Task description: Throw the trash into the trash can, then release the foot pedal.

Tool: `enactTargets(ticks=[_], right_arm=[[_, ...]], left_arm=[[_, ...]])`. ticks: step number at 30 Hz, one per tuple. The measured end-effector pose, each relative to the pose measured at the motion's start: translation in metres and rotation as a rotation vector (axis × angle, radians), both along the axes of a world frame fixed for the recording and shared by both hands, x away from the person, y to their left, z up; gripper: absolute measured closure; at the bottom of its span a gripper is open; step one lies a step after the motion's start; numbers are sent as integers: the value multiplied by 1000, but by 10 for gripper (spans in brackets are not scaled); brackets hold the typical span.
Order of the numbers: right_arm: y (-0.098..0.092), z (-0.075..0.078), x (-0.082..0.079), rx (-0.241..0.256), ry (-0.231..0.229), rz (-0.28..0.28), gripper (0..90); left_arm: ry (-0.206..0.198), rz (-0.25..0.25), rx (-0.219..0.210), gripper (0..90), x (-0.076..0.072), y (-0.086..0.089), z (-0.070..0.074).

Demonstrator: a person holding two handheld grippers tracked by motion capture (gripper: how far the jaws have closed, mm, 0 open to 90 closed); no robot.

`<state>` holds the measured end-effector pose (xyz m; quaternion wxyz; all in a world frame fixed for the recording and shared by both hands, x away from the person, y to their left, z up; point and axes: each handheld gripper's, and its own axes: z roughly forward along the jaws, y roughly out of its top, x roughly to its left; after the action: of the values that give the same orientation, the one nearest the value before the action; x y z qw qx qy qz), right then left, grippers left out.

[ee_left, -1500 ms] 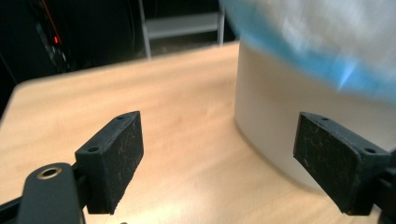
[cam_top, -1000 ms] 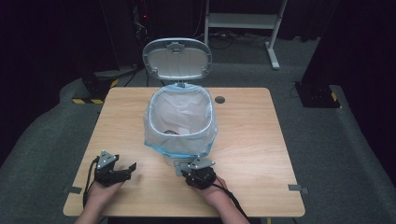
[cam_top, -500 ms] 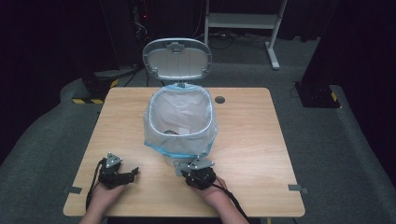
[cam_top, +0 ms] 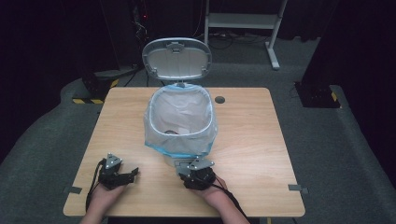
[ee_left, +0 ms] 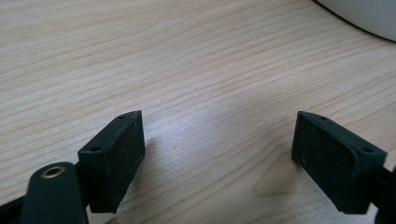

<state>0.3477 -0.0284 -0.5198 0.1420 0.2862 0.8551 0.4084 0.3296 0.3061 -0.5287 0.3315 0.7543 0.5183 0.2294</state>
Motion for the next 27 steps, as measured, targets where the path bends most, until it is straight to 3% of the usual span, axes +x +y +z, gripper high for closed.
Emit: enactTargets(ticks=[3, 7, 13, 17, 27], right_arm=[[-2, 3, -2, -3, 20, 7, 306], [-12, 13, -8, 41, 9, 8, 287], [-38, 18, -13, 34, -2, -11, 274], [-61, 18, -6, 41, 6, -89, 253], [-129, 12, 22, 47, 66, -363, 199]], left_arm=[[0, -2, 0, 178, 0, 0, 0], [0, -7, -1, 184, -1, 0, 0], [-4, -16, -7, 193, -1, -1, 0], [-4, -18, -7, 194, -2, -1, 0], [-5, -28, -6, 198, -2, -1, 0]])
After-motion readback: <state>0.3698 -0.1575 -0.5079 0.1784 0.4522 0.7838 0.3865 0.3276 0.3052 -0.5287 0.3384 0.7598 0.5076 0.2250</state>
